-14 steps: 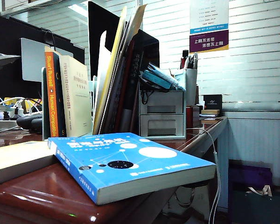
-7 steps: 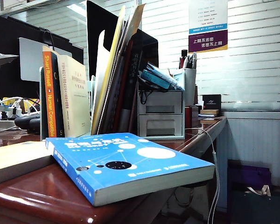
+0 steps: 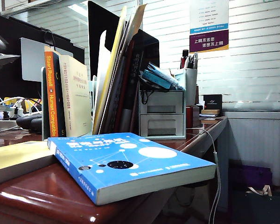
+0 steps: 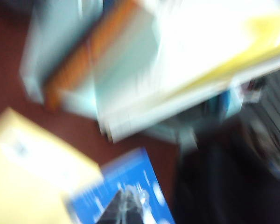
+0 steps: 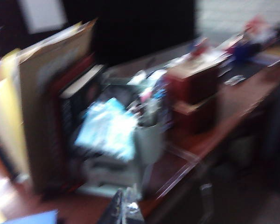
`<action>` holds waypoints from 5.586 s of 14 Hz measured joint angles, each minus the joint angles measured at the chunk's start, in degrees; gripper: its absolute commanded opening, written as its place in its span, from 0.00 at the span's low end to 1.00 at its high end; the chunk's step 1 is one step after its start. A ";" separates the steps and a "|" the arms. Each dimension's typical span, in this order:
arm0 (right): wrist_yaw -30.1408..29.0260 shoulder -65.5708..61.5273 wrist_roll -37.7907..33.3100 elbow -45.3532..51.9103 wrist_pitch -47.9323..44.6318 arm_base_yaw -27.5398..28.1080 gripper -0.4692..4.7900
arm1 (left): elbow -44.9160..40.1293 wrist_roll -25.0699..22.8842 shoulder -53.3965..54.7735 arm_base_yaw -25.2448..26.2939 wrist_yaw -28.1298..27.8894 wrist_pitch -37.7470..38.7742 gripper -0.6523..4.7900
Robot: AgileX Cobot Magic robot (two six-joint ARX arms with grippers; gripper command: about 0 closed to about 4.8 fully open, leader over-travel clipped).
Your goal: Pick up the blue book and put it on the bookshelf.
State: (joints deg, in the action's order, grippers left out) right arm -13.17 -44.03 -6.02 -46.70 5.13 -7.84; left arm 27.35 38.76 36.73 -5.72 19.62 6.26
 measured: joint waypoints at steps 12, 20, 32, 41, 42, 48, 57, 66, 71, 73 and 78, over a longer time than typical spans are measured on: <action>-3.39 -32.46 0.00 -3.67 -2.80 -12.74 0.09 | 1.75 18.73 26.08 -13.49 10.38 -2.21 0.96; -3.39 -47.04 0.00 -3.74 -6.97 -12.76 0.09 | 1.75 18.78 37.22 -14.32 10.25 -7.39 0.96; -11.08 -56.76 0.04 -4.07 -10.82 -16.35 0.09 | 2.49 20.28 44.26 -14.56 12.79 -15.76 0.96; -18.49 -57.07 0.07 -4.11 -10.64 -17.73 0.09 | 2.51 19.47 46.25 -19.17 9.29 -22.18 0.89; -18.56 -57.09 0.07 -4.20 -10.60 -18.14 0.09 | 2.47 19.34 46.58 -19.65 9.31 -23.65 0.74; -18.47 -57.13 0.07 -4.90 -10.14 -18.36 0.09 | 1.75 19.39 47.32 -19.93 11.32 -30.14 0.11; -4.61 -48.24 0.26 -8.02 -12.11 -15.98 0.09 | 12.92 11.78 41.75 -19.52 13.40 -25.64 0.11; 3.08 -33.33 0.26 -8.02 -16.39 -12.37 0.09 | 16.76 -13.40 15.47 -19.82 -3.37 -29.79 0.11; 0.87 -29.42 0.04 -8.02 -17.31 -12.41 0.09 | 22.84 -30.25 17.59 -19.50 -29.81 -34.05 0.11; -0.68 -28.76 0.04 -8.02 -17.79 -12.50 0.09 | 22.82 -31.74 21.94 -19.58 -33.44 -37.53 0.11; -3.74 -27.65 -0.20 -8.13 -18.10 -12.81 0.09 | 22.88 -34.62 34.40 -19.58 -39.43 -53.33 0.11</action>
State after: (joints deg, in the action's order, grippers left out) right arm -16.91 -71.68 -6.22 -54.83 -12.97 -20.64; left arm 50.24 4.14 71.13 -25.30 -19.81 -47.07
